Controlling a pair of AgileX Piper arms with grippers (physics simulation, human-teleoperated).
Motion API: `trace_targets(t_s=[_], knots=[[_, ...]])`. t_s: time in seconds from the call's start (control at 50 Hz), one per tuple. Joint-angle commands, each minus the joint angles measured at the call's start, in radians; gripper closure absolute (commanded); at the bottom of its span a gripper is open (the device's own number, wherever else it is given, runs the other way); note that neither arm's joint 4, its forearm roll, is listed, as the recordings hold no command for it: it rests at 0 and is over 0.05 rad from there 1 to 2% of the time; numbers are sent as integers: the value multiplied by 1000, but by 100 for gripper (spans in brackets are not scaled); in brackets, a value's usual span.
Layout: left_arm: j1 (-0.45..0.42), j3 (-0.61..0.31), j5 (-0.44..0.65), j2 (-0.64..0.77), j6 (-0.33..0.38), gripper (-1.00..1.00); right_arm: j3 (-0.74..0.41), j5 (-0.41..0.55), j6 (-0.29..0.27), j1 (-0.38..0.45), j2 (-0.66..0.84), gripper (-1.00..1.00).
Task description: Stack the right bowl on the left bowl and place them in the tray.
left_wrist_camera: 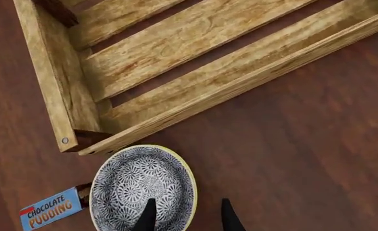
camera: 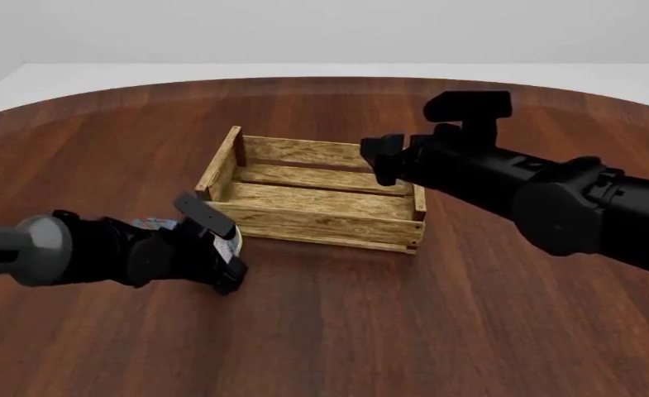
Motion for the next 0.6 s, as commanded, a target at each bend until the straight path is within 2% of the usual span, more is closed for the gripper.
trace_targets(t_s=[0.02,0.3,0.54,0.56,0.6], knots=[[5,-11,-6,39,1,-100,-2,-4,1,-1,8,-100],[-10,15,-73,117,-8,-100,-4,-1,-1,-1,9,-100],[-2,13,-87,151,-10,-100,-6,-2,0,0,17,-100],[0,13,-89,152,-8,100,-7,-2,0,0,17,-100],[-2,12,-78,140,-14,100,-8,-3,1,0,21,-100]])
